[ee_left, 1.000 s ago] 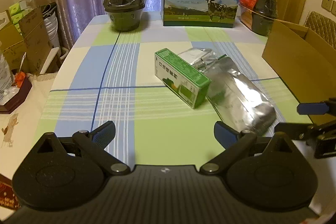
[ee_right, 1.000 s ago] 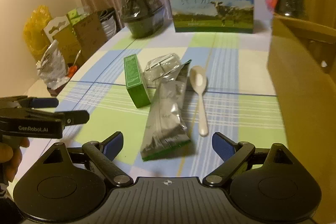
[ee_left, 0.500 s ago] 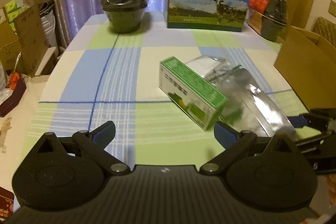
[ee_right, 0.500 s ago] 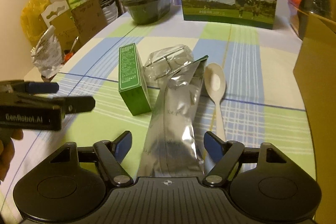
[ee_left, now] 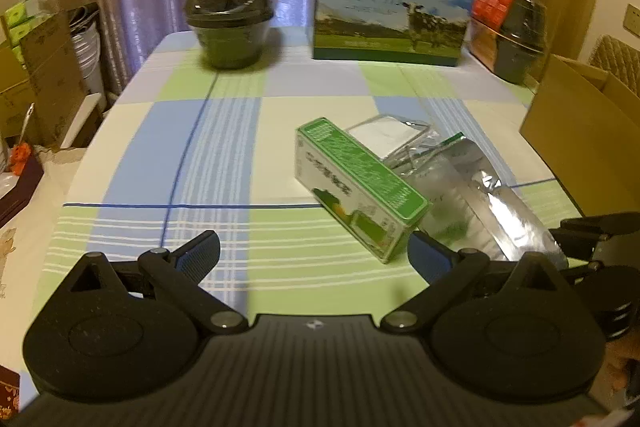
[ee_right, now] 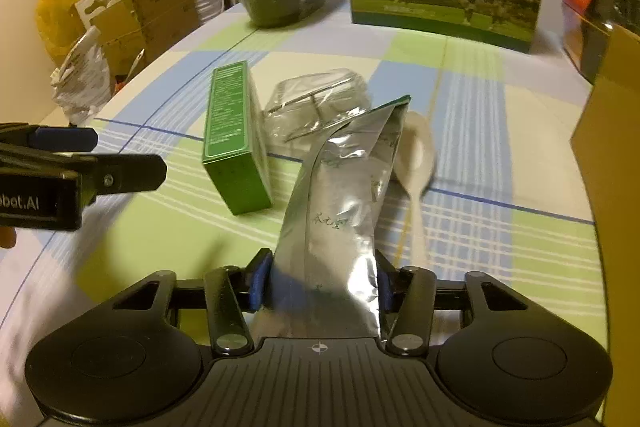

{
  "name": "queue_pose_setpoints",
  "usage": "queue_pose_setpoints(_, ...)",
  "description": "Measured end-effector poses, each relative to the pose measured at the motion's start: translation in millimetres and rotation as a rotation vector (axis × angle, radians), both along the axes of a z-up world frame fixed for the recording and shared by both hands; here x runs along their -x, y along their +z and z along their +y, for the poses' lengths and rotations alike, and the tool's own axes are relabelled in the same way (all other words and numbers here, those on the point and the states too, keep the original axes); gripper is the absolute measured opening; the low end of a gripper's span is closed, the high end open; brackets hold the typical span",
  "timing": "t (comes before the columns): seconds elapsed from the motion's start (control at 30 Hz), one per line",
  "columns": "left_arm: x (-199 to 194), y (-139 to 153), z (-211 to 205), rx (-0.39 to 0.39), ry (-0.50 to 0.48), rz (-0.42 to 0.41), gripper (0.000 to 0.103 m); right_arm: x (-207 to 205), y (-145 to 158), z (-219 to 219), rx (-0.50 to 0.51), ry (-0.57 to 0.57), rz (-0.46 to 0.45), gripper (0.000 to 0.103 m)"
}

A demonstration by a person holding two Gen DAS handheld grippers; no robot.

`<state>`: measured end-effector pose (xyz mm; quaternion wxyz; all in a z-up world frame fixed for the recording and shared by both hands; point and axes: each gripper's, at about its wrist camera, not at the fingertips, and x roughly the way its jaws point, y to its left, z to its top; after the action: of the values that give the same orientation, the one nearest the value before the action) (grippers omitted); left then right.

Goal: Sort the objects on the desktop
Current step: 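Move the right tool to the silver foil bag while the left tool approaches the green box, then grasp the silver foil bag with the right tool while the left tool grasps the green box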

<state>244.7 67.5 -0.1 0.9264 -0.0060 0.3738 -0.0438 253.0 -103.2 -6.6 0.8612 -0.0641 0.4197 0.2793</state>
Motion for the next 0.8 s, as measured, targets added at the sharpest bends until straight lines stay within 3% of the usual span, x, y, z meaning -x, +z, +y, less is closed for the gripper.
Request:
queue_pose_setpoints(0.33, -19, -7, -30, 0.052, -0.037, -0.017, 0.098, 11, 7, -26, 0.026, 0.011, -0.025, 0.042)
queue_pose_setpoints(0.6, -40, -25, -52, 0.007, 0.002, -0.014, 0.089, 23, 9, -39, 0.021, -0.005, -0.017, 0.042)
queue_pose_setpoints(0.77, -38, -28, -51, -0.039, 0.02, 0.004, 0.047, 31, 11, -41, 0.021, -0.008, -0.018, 0.042)
queue_pose_setpoints(0.8, -35, -29, -50, -0.047, 0.028, 0.015, 0.034, 33, 11, -42, 0.021, -0.007, -0.017, 0.042)
